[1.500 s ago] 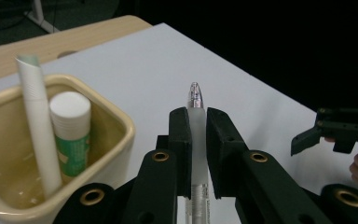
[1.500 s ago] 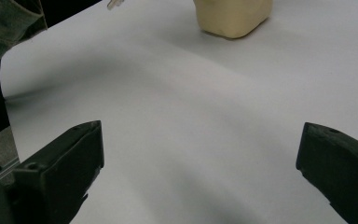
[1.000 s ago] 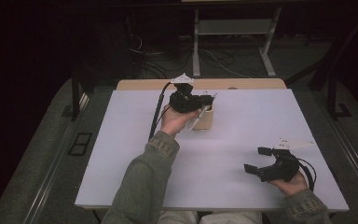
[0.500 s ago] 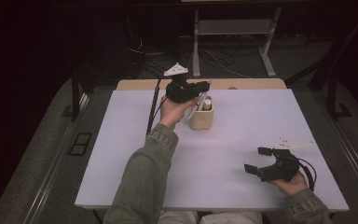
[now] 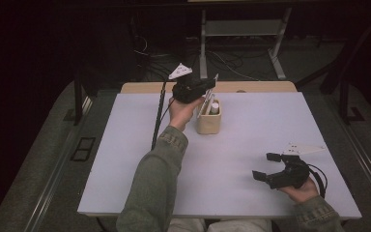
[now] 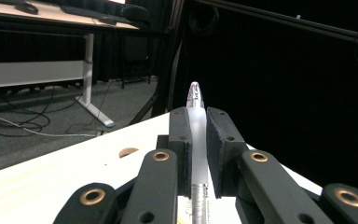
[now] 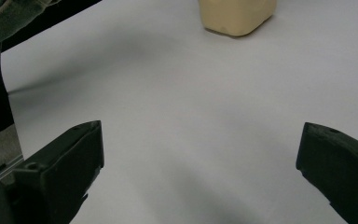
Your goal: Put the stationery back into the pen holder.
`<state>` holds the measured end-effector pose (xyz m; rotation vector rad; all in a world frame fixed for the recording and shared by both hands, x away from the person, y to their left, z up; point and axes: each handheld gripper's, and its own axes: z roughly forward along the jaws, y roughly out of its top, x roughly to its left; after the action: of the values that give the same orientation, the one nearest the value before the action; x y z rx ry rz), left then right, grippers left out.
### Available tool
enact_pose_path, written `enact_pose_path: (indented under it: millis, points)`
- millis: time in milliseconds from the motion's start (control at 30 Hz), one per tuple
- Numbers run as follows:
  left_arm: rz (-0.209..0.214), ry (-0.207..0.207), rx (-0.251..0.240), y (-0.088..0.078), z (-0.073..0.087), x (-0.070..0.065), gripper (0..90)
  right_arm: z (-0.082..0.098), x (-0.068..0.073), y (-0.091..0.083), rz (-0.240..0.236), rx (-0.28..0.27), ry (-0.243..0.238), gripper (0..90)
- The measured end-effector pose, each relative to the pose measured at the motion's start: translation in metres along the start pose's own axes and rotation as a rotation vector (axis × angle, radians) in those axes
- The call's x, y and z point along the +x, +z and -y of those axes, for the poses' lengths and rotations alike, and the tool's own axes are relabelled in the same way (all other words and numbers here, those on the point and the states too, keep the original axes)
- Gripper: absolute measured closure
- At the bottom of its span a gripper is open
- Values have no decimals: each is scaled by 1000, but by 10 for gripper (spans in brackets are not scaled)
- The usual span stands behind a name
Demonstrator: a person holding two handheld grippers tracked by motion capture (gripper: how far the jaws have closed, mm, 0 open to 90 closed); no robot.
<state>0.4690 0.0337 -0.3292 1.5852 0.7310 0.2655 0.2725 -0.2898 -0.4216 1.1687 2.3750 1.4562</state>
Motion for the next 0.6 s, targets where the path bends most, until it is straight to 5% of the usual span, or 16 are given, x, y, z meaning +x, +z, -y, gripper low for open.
enact_pose_path:
  millis: [600]
  points:
    - [-13, -34, -57, 20, 5, 12, 796, 0, -1, -1, 1, -2, 5, 4]
